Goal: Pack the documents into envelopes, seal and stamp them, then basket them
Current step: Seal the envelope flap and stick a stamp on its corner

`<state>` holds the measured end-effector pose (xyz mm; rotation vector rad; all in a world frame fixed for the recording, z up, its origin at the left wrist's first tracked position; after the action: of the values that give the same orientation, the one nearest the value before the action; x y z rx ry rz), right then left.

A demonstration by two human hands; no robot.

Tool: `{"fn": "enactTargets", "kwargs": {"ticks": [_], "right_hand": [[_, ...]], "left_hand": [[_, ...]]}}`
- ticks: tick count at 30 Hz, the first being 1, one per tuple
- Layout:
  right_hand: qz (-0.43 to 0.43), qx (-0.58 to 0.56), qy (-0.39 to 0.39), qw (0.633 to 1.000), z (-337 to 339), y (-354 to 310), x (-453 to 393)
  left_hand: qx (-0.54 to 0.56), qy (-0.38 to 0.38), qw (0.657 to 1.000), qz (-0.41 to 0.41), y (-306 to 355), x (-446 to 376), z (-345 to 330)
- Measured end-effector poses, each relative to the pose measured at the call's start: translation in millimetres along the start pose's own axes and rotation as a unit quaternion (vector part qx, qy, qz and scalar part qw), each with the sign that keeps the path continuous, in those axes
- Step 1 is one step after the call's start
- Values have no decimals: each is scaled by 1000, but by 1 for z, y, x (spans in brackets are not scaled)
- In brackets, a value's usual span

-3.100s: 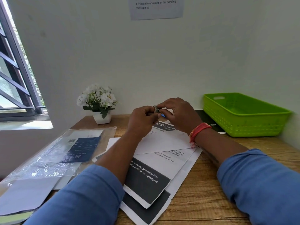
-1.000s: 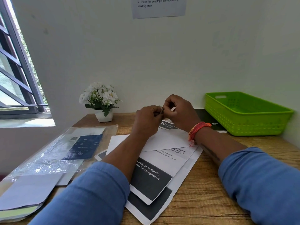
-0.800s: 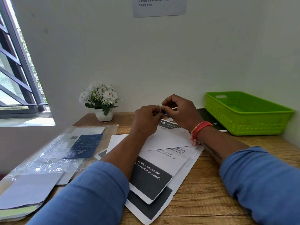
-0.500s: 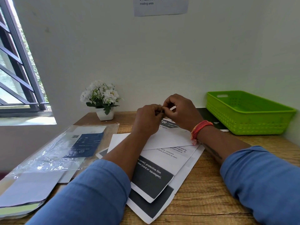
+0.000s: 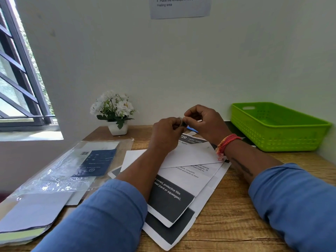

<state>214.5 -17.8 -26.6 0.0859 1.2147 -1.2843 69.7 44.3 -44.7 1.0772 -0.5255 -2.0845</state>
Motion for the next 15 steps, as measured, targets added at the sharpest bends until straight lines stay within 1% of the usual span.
{"fn": "enactTargets", "kwargs": {"ticks": [2,4,8,15], "right_hand": [[12,14,-19,1000,-3,-2,1],[17,30,-22,999,-5,-3,0],[-26,17,-11,999,-3,2,0],[-83,-46,-11,995,4,8,2]], "left_hand": [[4,4,1000,2,-1,0,-1],[6,4,1000,2,0,1,-1],[-3,-1,1000,-6,2,3,1],[-23,-3,1000,3,-1,3,0]]}}
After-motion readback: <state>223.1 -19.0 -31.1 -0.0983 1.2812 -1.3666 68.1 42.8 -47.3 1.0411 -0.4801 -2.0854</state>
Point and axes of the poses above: each hand's wrist, its own x-axis away from the middle knuckle, its own z-axis out of the back of the hand, y = z × x, the point moved 5 cm from there along -x, towards the middle knuckle, and after that the axes turned 4 degrees about z, right-handed, at the moved point
